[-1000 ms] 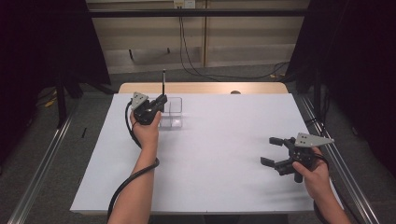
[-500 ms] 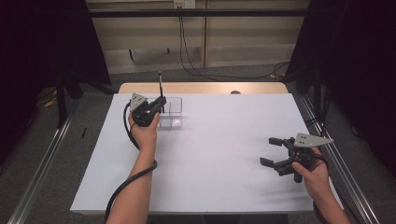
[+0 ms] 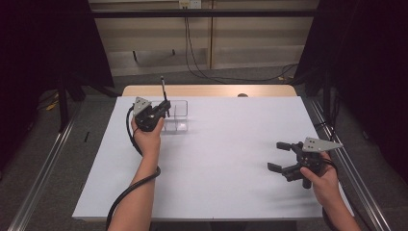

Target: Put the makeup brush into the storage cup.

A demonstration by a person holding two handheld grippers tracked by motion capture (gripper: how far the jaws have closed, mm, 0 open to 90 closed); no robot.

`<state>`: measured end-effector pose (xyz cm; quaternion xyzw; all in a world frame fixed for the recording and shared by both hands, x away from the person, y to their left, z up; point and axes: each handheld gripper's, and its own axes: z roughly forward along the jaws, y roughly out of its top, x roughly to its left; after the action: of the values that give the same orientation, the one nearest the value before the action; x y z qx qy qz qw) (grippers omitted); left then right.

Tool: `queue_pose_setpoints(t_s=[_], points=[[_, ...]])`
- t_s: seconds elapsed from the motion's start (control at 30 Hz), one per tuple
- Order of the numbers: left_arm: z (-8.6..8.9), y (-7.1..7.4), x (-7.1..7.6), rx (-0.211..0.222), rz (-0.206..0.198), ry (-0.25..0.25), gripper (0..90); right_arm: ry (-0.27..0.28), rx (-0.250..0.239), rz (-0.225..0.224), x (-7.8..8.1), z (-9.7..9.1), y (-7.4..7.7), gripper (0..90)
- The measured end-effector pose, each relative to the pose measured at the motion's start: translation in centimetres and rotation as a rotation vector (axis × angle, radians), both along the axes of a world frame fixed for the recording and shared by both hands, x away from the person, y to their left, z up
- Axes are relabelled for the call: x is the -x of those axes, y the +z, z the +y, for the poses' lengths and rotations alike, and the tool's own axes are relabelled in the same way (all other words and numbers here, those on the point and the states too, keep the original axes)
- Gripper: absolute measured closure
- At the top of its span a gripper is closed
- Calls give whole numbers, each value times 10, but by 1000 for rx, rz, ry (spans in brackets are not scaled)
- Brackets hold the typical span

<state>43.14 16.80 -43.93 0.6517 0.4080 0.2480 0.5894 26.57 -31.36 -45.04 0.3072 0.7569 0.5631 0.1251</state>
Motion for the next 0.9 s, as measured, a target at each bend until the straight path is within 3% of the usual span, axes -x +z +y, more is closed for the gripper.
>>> queue_pose_setpoints(t_s=[0.9], points=[[-1, -2, 2, -14, 12, -16, 829, 3, 5, 3, 0, 1, 0, 60]])
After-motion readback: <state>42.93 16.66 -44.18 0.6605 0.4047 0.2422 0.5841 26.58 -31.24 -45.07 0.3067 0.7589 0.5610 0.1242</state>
